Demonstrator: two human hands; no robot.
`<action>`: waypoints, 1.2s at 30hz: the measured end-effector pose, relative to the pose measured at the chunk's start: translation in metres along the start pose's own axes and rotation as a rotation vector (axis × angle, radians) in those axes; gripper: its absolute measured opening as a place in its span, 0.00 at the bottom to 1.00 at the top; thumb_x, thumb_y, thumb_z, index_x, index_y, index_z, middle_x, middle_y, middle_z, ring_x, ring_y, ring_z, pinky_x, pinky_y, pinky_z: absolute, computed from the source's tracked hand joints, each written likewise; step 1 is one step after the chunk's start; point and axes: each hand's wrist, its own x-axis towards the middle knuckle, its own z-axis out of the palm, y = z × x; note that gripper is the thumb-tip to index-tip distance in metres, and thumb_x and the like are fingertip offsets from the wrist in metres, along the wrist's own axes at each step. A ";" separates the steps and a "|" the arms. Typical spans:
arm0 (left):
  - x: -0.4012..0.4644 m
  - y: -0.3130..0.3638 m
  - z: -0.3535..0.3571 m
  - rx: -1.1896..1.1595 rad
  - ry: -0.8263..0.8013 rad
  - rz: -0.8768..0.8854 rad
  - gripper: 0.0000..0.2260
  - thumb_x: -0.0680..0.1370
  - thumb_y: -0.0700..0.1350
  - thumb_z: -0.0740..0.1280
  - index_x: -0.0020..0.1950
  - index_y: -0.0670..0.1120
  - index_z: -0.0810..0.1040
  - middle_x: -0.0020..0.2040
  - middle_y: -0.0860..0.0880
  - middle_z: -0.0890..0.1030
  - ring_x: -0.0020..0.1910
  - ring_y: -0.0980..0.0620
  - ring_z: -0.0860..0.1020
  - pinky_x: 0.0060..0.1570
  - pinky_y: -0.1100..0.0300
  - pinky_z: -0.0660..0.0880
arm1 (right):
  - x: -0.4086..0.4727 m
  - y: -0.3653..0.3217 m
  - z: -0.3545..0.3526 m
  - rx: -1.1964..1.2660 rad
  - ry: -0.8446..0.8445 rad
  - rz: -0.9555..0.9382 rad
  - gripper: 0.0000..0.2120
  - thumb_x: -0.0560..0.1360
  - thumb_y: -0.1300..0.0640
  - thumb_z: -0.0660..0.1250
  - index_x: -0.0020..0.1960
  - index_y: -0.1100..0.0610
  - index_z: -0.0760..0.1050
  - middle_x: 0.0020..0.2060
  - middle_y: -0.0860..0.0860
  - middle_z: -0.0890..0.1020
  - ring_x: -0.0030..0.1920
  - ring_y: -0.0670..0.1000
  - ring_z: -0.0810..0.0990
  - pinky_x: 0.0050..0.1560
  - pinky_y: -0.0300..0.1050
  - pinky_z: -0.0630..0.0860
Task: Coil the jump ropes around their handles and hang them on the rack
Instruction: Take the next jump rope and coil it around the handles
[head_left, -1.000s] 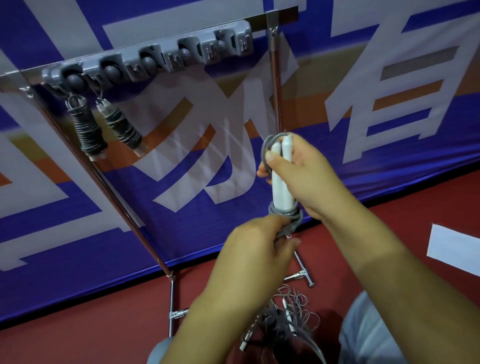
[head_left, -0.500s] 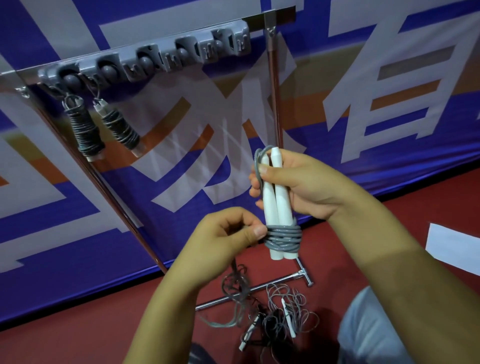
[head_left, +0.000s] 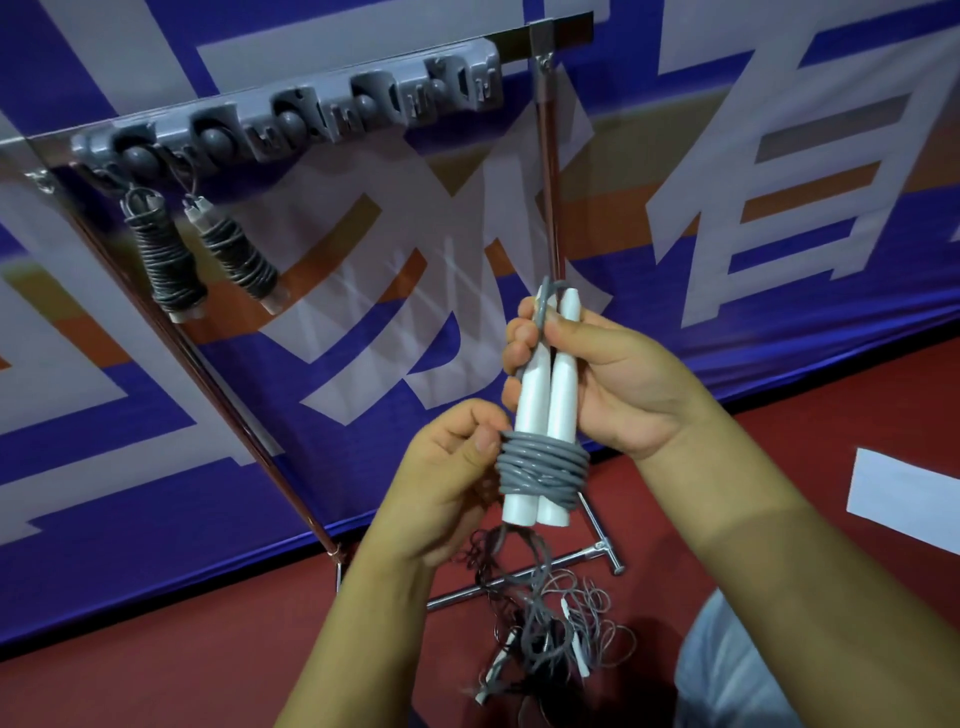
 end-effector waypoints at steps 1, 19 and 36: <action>0.001 -0.003 0.002 -0.065 0.015 -0.021 0.26 0.57 0.60 0.81 0.42 0.42 0.78 0.37 0.43 0.80 0.36 0.48 0.79 0.36 0.56 0.77 | 0.001 0.002 0.001 0.017 -0.006 -0.023 0.04 0.72 0.60 0.60 0.45 0.58 0.71 0.33 0.49 0.78 0.35 0.46 0.80 0.36 0.43 0.79; 0.001 0.000 -0.006 0.259 -0.093 -0.137 0.34 0.66 0.73 0.64 0.51 0.43 0.81 0.37 0.46 0.81 0.32 0.54 0.76 0.30 0.66 0.71 | -0.008 -0.015 -0.013 -0.691 0.222 -0.021 0.12 0.75 0.53 0.64 0.55 0.58 0.75 0.50 0.57 0.83 0.48 0.50 0.84 0.42 0.43 0.80; -0.001 0.014 0.015 1.551 0.404 0.217 0.36 0.65 0.72 0.52 0.56 0.45 0.76 0.42 0.50 0.79 0.37 0.51 0.75 0.32 0.58 0.68 | -0.006 0.009 -0.006 -0.713 0.391 -0.114 0.04 0.78 0.57 0.65 0.47 0.56 0.77 0.42 0.52 0.85 0.45 0.48 0.85 0.45 0.42 0.81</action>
